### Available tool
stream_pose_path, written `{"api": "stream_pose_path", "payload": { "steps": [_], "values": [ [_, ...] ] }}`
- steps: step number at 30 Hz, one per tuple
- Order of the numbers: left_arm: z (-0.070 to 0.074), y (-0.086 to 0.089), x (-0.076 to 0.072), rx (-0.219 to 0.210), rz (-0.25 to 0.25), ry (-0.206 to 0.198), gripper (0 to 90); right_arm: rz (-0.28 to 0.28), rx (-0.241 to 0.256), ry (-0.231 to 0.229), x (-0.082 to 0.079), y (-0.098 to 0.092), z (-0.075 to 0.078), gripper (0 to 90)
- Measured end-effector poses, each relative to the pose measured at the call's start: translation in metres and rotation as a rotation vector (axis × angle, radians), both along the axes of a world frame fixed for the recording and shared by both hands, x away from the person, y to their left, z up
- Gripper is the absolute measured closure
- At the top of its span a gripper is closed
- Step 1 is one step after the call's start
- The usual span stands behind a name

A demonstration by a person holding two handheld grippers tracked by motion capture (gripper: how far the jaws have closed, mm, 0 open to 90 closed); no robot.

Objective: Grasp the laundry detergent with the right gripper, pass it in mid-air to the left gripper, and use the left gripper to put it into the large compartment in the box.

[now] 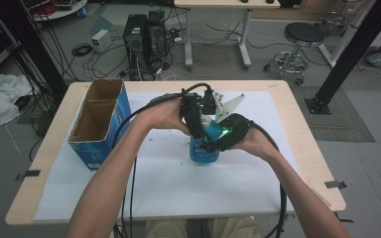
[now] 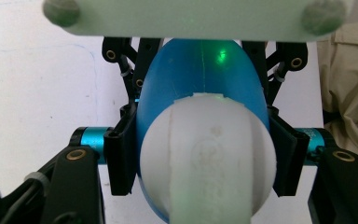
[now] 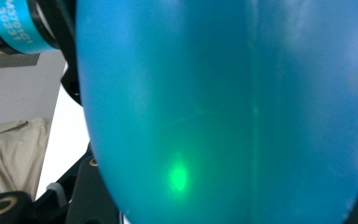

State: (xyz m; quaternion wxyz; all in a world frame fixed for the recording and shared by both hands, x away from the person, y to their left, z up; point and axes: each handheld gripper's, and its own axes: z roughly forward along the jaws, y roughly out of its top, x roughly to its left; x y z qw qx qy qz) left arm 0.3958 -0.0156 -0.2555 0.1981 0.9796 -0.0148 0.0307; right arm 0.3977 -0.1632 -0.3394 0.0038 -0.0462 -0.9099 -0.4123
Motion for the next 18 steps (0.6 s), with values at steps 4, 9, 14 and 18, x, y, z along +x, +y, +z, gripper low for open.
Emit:
{"api": "stream_pose_path", "payload": {
  "steps": [4, 9, 14, 18],
  "values": [
    [-0.0012, -0.0008, -0.0003, -0.001, 0.002, -0.003, 38.3, -0.005, 0.009, 0.006, 0.0000, -0.0006, -0.0026, 44.6],
    [0.0002, -0.0009, -0.0015, -0.011, 0.005, -0.003, 38.4, 0.000, 0.019, -0.005, 0.0001, -0.0015, -0.0027, 44.3],
    [0.0012, -0.0005, -0.0017, -0.014, 0.006, 0.002, 38.3, 0.005, 0.023, -0.005, -0.0004, -0.0019, -0.0018, 43.9],
    [0.0007, -0.0008, -0.0021, -0.012, 0.007, 0.001, 38.3, 0.009, 0.014, -0.006, -0.0009, -0.0015, -0.0020, 43.5]
  ]
}}
